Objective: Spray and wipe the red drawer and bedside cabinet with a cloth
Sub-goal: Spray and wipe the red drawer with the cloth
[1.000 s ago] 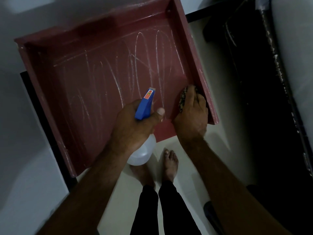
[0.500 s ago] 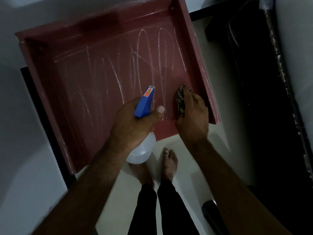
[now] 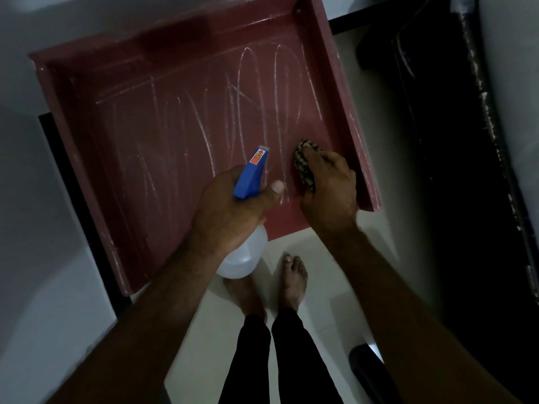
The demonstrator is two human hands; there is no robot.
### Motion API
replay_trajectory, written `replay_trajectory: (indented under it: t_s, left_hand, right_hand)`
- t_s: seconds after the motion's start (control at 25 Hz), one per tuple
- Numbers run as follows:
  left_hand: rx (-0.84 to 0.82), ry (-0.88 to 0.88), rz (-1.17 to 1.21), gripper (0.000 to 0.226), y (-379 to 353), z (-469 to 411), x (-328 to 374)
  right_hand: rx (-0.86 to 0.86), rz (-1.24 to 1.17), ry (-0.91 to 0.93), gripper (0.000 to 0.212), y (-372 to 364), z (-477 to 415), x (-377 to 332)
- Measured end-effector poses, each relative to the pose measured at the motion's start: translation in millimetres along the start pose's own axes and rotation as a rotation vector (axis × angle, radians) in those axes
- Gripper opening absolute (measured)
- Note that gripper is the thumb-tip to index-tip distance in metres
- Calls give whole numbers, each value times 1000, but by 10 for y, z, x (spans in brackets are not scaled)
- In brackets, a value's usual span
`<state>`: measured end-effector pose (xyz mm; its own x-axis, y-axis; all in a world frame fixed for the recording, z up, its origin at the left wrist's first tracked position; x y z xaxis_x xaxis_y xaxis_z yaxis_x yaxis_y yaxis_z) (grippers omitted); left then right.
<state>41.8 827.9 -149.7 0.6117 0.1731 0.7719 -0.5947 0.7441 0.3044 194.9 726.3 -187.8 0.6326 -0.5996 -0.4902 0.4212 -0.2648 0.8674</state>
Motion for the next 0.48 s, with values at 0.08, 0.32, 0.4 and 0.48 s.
replay_trajectory:
  t_s: [0.08, 0.32, 0.4, 0.48]
  left_hand:
    - [-6, 5, 11, 44, -26, -8, -6]
    - [-23, 12, -103, 51, -32, -33, 8]
    - [-24, 21, -96, 52, -33, -44, 14]
    - [-27, 25, -96, 51, -42, -54, 26]
  right_hand:
    - [-26, -1, 24, 66, -74, -227, -77]
    - [-5, -13, -21, 75, -2, 60, 87]
    - [29, -11, -39, 74, 44, 284, 160]
    - [44, -1, -46, 73, 40, 372, 180]
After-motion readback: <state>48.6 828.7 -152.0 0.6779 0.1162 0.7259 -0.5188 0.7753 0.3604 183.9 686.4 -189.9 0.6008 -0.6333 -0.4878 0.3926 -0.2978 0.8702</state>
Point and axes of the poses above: each hand's wrist, its own z-axis away from the middle knuckle, its own y-axis out of the back of the hand, x = y × z, the point moved 9 cm from there along -z, towards the middle knuckle
